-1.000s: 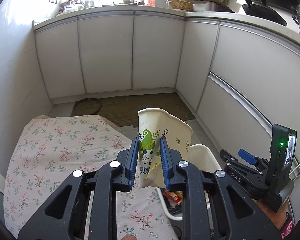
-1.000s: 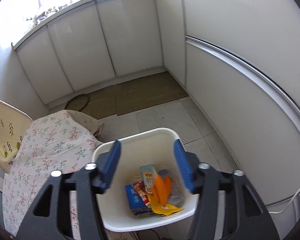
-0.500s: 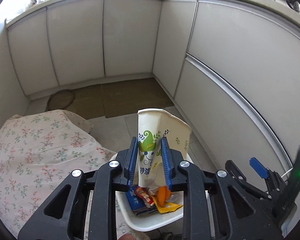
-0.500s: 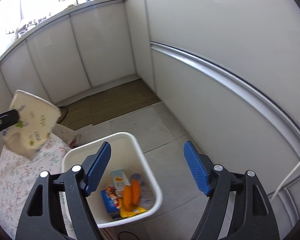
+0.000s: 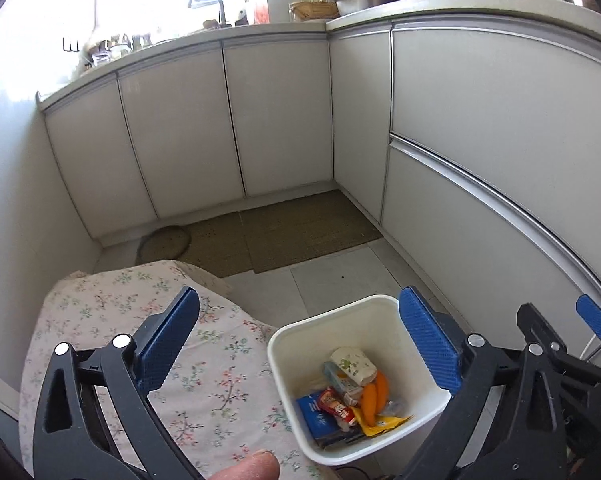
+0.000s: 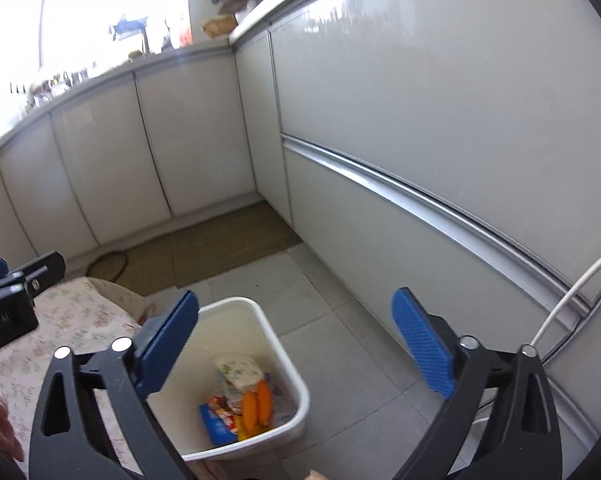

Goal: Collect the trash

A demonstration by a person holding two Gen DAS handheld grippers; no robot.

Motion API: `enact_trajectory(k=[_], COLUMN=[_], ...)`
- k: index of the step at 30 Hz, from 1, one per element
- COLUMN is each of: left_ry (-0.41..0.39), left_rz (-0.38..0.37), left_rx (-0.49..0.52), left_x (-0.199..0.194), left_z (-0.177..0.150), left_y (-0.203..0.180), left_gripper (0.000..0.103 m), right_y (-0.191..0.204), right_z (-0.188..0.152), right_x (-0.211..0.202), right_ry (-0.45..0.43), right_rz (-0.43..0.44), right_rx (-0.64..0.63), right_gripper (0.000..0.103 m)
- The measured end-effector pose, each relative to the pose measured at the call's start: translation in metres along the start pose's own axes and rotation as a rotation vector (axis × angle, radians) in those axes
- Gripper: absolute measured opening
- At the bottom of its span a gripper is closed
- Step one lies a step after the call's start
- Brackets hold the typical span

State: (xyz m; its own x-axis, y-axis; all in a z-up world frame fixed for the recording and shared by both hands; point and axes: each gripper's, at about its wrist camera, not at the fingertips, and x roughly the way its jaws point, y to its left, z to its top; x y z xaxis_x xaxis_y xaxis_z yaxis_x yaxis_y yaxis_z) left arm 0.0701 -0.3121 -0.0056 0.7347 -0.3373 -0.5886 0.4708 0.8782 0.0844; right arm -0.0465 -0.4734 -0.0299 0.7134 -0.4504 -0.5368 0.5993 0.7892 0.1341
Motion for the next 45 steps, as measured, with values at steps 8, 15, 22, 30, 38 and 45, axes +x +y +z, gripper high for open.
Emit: enact_trajectory(k=[8, 15, 22, 30, 38, 45], left_ry=[0.058, 0.047, 0.034, 0.016, 0.049, 0.065], left_rz=[-0.012, 0.034, 0.076, 0.111, 0.091, 0.093], left_rx=[-0.081, -0.112, -0.120, -0.167, -0.195, -0.203], left_x=[-0.028, -0.054, -0.073, -0.085, -0.089, -0.092], left_z=[-0.023, -0.039, -0.054, -0.071, -0.079, -0.082], left_y=[0.036, 0.068, 0.091, 0.120, 0.134, 0.138], left_gripper=[0.096, 0.096, 0.096, 0.096, 0.096, 0.096], right_y=[0.027, 0.054, 0.084, 0.106, 0.118, 0.121], right_z=[-0.007, -0.023, -0.038, -0.045, -0.048, -0.048], right_x=[-0.035, -0.062, -0.078, -0.093, -0.101, -0.105], right_ry=[-0.001, -0.001, 0.023, -0.017, -0.036, -0.047], right_rz=[-0.009, 0.005, 0.055, 0.044, 0.057, 0.071], right_rx=[-0.018, -0.029, -0.063, -0.122, -0.150, -0.162], right_gripper=[0.096, 0.096, 0.096, 0.096, 0.096, 0.096])
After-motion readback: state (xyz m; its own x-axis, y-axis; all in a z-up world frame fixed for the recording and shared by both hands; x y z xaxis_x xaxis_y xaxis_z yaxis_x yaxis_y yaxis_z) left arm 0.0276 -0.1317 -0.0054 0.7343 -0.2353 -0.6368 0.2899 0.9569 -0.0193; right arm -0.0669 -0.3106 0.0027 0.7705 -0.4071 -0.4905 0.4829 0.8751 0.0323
